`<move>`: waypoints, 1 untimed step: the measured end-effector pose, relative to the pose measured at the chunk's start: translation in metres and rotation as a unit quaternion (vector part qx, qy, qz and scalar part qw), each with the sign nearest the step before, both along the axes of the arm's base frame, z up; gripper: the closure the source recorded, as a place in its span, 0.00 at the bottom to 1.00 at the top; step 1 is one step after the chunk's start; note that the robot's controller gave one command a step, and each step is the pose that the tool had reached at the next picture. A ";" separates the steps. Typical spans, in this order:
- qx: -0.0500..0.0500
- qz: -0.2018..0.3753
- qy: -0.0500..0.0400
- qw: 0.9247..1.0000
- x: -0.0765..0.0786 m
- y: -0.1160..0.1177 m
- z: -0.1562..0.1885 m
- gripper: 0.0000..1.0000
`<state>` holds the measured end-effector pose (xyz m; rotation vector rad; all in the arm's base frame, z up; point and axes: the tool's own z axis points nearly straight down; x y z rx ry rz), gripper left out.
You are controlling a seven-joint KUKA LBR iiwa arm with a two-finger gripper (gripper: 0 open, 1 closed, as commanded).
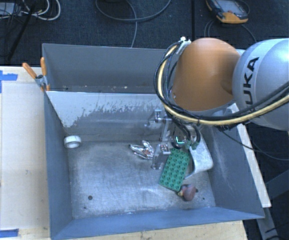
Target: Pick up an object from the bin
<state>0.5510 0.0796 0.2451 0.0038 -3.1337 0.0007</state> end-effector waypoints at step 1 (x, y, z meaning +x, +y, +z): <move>0.000 0.019 -0.001 1.000 0.053 -0.037 -0.118 0.00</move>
Offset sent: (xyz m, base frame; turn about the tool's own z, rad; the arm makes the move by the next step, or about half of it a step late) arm 0.0537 -0.0356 -0.1127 -0.0393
